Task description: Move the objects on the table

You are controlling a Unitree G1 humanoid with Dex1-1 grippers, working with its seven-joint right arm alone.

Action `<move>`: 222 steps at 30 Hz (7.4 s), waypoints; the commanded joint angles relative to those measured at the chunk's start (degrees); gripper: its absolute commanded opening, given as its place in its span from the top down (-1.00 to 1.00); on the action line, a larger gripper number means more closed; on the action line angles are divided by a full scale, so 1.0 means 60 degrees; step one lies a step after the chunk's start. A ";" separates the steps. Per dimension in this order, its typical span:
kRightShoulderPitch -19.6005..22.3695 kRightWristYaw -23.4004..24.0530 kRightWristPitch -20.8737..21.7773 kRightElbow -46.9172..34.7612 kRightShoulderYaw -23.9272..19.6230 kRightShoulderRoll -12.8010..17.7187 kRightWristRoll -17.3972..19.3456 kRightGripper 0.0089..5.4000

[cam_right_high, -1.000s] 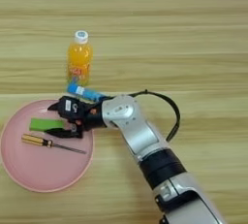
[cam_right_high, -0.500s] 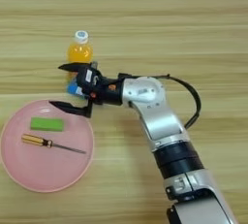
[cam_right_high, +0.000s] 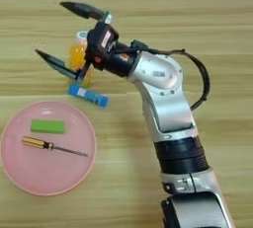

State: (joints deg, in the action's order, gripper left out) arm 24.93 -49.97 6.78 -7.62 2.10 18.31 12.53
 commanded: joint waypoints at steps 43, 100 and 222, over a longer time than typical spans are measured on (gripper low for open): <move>0.2591 0.2588 -0.2396 0.5749 -0.0291 -0.0648 -0.0682 -0.99; 0.1629 0.2281 -0.2433 0.1667 -0.0151 -0.0697 -0.0499 -0.30; -0.1617 -0.3499 -0.2686 -0.2435 0.0859 0.1078 0.3230 -0.99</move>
State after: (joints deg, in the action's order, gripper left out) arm 11.98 -73.01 -9.58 -18.45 11.65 24.00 27.80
